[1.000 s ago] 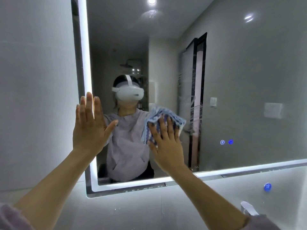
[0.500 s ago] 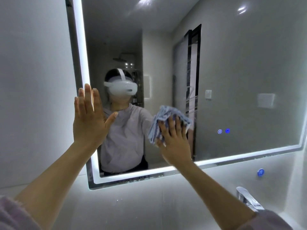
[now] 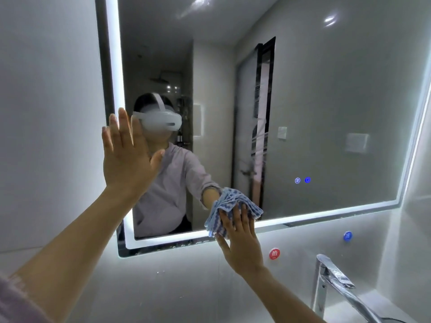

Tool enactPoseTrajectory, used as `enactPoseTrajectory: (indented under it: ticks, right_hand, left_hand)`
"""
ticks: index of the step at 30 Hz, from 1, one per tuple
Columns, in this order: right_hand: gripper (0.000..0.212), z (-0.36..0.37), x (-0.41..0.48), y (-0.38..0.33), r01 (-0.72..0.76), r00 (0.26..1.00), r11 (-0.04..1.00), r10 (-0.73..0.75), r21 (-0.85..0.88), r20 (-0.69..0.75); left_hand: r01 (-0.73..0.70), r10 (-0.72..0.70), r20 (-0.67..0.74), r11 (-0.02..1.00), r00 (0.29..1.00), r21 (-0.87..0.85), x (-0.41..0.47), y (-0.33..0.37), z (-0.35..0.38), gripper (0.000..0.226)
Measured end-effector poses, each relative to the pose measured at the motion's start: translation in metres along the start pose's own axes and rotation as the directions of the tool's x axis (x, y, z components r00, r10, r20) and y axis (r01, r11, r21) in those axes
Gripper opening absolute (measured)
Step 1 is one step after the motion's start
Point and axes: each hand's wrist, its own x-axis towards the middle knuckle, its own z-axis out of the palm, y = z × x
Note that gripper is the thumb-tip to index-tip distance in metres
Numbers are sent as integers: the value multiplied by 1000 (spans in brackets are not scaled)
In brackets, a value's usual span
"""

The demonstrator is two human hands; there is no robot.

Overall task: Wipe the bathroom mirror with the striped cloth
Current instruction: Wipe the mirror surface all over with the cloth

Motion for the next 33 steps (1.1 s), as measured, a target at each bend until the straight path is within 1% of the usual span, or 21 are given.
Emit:
enactPoseTrajectory:
  ticks: [3, 6, 9, 11, 13, 15, 17, 19, 21, 23, 24, 27, 28, 30, 31, 33]
  right_hand:
    - [62, -9, 8, 3, 54, 999, 999, -54, -9, 5]
    - [61, -29, 46, 10, 54, 996, 998, -56, -32, -66]
    - [65, -52, 84, 13, 13, 994, 1000, -14, -19, -108]
    - [63, -52, 83, 14, 10, 990, 1000, -14, -26, -139]
    - [60, -38, 64, 13, 29, 987, 999, -34, -34, -157]
    - [54, -13, 34, 11, 53, 986, 999, -51, 3, -157]
    - [52, 10, 4, 11, 58, 993, 997, -52, 53, -107]
    - [54, 24, -14, 13, 75, 996, 996, -72, 57, -61]
    - [58, 26, -17, 21, 138, 988, 990, -136, 25, -70]
    - [60, 18, -9, 36, 226, 970, 974, -226, -19, -91]
    - [59, 12, 0, 47, 243, 964, 970, -245, -27, -102]
    - [57, -15, 41, 84, 175, 972, 985, -175, -15, -160]
    - [58, -25, 54, 94, 168, 969, 985, -172, -33, -178]
    - [61, -39, 71, 106, 203, 957, 975, -216, -86, -195]
    - [61, -42, 74, 107, 208, 953, 975, -221, -82, -208]
    - [64, -37, 70, 102, 161, 961, 987, -162, -25, -226]
  left_hand:
    - [-80, 80, 51, 997, 995, 3, -11, 24, -3, 91]
    - [-132, 134, 108, 991, 985, -25, -29, 48, 6, 86]
    - [-119, 123, 143, 992, 982, -37, -41, 63, 18, 85]
    - [-95, 101, 140, 994, 985, -46, -44, 71, 23, 90]
    - [-74, 80, 140, 996, 987, -47, -44, 76, 28, 99]
    - [-64, 68, 147, 997, 987, -31, -45, 77, 32, 108]
    - [-58, 60, 157, 998, 986, -20, -45, 77, 35, 114]
    - [-61, 61, 157, 998, 986, -1, -45, 78, 36, 119]
    - [-63, 59, 153, 998, 987, 22, -45, 80, 35, 120]
    - [-66, 57, 159, 997, 986, 49, -45, 81, 33, 120]
    - [-67, 56, 167, 996, 984, 61, -45, 82, 32, 120]
    - [-65, 50, 186, 995, 981, 71, -44, 82, 32, 119]
    - [-62, 48, 190, 996, 981, 71, -44, 83, 31, 119]
    - [-61, 47, 189, 996, 981, 69, -44, 84, 31, 118]
    - [-61, 47, 184, 996, 982, 69, -44, 85, 30, 118]
    - [-64, 50, 177, 995, 983, 72, -45, 86, 28, 118]
